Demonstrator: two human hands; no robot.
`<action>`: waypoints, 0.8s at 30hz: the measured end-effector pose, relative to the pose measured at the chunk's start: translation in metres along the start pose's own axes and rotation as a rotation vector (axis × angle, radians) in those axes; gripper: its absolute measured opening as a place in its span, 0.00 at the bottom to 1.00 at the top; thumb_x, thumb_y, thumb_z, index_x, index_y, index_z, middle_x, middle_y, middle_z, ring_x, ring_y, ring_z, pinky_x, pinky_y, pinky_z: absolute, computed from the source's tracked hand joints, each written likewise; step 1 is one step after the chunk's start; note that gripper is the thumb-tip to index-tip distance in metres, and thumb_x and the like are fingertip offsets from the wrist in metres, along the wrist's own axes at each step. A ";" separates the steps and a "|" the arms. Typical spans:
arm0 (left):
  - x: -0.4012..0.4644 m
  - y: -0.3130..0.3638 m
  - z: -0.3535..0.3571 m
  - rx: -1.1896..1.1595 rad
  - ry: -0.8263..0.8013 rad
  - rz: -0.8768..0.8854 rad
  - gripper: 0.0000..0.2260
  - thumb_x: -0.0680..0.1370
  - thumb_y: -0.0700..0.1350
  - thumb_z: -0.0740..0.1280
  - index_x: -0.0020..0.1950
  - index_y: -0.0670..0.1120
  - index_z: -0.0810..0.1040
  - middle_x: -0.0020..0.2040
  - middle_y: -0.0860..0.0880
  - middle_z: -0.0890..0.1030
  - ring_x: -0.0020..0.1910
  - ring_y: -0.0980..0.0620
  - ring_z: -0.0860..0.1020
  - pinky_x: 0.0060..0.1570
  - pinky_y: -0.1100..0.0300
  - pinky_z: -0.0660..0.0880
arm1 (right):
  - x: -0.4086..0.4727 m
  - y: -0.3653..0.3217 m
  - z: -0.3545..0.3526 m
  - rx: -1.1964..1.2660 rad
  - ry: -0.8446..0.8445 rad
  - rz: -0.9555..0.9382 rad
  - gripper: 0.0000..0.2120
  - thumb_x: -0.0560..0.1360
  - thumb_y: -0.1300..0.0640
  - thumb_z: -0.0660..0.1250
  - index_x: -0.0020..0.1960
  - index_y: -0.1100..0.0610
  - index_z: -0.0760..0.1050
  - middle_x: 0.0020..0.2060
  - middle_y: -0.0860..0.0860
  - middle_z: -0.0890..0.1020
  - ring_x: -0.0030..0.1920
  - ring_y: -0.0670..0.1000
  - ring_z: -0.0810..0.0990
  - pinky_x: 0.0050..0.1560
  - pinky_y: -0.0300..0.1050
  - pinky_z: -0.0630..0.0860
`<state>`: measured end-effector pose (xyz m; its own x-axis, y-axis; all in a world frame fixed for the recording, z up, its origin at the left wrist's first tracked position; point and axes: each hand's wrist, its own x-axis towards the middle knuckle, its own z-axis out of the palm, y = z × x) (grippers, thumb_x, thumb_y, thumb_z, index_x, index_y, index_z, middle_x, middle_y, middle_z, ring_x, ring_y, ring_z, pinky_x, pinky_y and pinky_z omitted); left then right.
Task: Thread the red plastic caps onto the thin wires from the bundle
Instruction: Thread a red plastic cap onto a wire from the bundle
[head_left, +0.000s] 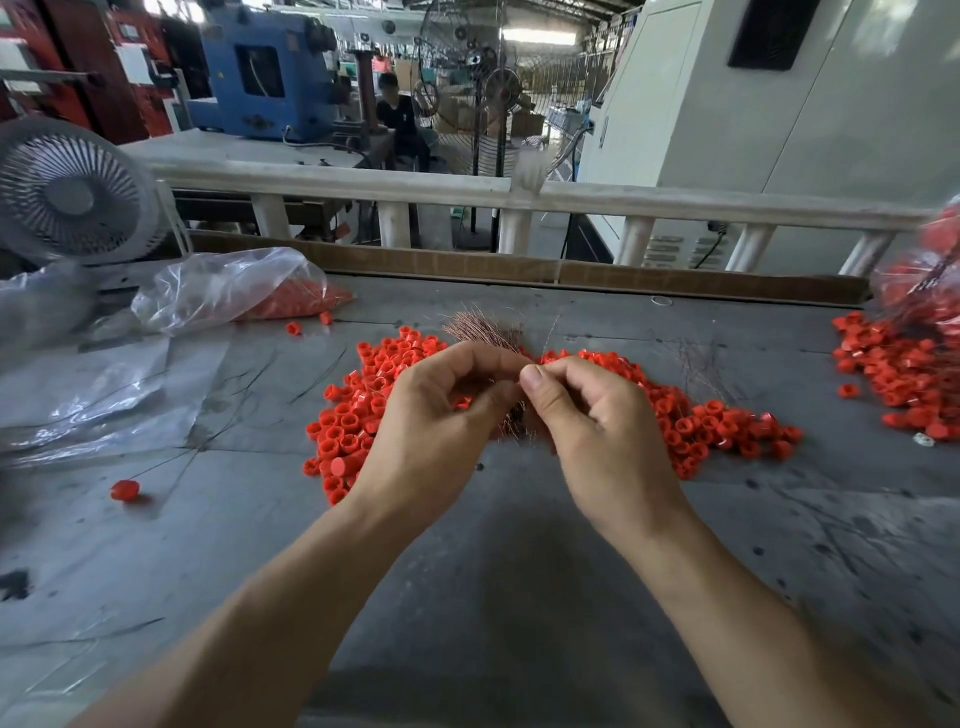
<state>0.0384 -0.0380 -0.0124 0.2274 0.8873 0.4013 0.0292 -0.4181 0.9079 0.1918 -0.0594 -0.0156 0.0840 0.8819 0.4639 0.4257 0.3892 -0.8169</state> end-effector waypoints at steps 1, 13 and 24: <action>0.000 0.000 0.000 -0.010 -0.004 -0.023 0.08 0.81 0.37 0.69 0.53 0.47 0.85 0.47 0.50 0.86 0.47 0.53 0.83 0.45 0.61 0.77 | 0.001 0.000 -0.002 -0.019 0.002 0.000 0.10 0.83 0.51 0.67 0.46 0.53 0.83 0.32 0.47 0.81 0.35 0.47 0.77 0.39 0.50 0.74; 0.004 0.001 -0.007 -0.079 0.077 -0.123 0.03 0.78 0.44 0.73 0.45 0.46 0.85 0.35 0.50 0.85 0.34 0.60 0.79 0.31 0.69 0.73 | -0.001 0.001 -0.007 -0.294 -0.175 -0.086 0.16 0.81 0.43 0.66 0.41 0.52 0.77 0.29 0.41 0.75 0.31 0.45 0.72 0.32 0.41 0.66; 0.006 -0.001 -0.009 0.020 0.094 -0.145 0.06 0.79 0.42 0.72 0.42 0.48 0.83 0.37 0.41 0.82 0.35 0.52 0.75 0.35 0.58 0.73 | -0.003 0.000 -0.003 -0.125 -0.127 -0.013 0.09 0.79 0.45 0.70 0.53 0.47 0.85 0.43 0.42 0.86 0.45 0.43 0.84 0.46 0.47 0.79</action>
<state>0.0312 -0.0305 -0.0096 0.1275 0.9525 0.2767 0.0751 -0.2874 0.9549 0.1945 -0.0633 -0.0160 -0.0330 0.9064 0.4210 0.5354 0.3718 -0.7584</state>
